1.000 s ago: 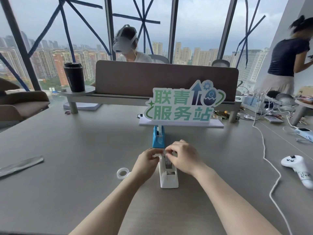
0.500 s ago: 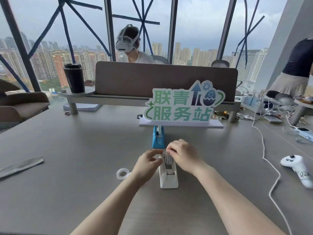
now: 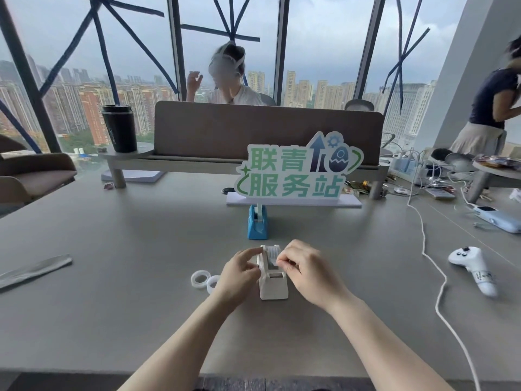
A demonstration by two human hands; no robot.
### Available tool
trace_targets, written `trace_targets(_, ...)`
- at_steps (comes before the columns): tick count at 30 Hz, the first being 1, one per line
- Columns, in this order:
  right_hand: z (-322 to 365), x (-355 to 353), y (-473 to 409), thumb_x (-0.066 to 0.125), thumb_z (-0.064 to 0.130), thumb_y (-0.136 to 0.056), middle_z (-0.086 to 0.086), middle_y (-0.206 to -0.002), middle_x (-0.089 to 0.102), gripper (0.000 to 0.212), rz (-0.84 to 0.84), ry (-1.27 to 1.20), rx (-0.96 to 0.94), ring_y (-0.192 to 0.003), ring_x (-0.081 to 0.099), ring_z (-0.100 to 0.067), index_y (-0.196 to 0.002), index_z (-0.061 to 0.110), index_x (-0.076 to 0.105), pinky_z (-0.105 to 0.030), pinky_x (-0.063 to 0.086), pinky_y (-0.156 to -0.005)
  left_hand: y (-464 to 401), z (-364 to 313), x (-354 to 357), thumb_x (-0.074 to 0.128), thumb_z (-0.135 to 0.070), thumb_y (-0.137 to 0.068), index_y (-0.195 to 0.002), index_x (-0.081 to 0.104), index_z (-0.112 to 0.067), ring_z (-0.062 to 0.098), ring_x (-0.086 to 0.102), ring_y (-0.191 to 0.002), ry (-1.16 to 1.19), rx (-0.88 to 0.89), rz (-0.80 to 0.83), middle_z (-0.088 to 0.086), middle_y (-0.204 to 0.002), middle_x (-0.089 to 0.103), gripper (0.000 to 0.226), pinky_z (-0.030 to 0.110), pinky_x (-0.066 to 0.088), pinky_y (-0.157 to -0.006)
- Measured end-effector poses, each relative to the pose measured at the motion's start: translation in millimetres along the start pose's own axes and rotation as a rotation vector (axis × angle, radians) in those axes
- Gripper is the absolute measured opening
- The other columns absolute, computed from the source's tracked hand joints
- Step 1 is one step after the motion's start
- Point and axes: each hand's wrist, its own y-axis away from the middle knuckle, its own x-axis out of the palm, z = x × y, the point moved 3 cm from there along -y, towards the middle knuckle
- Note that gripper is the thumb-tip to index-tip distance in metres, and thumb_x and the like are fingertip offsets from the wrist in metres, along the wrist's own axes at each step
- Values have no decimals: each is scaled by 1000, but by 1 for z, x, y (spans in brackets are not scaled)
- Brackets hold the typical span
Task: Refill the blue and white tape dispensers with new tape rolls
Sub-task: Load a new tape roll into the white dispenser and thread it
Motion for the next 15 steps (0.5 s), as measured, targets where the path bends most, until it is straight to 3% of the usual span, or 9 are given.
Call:
trace_targets(2,4,-1,6,61,23,-90,13,-80,53,13,-9,-9,-6,-72,58,-12,-77,21,63,-40,53,-65,5,-2,1,46,3,-81,-126,60,-23,9,62,-86,-7,0,-8,9,-103,64,54,7,43,-56)
trace_targets(9,19,2,27,60,28,-91,9,-89,57,13,-9,105,-10,-70,60,-15,-81,21,64,-32,51,-59,14,-1,3,46,3,-78,-126,60,-18,9,65,-95,-25,-6,-8,9,-116,66,53,16,45,-68)
trace_targets(15,15,14,41,64,25,-88,9,-87,58,10,-27,161,5,-69,60,-12,-80,19,64,-30,53,-57,19,0,3,45,2,-79,-124,62,-17,10,67,-97,-46,-21,-16,8,-107,67,51,9,41,-56)
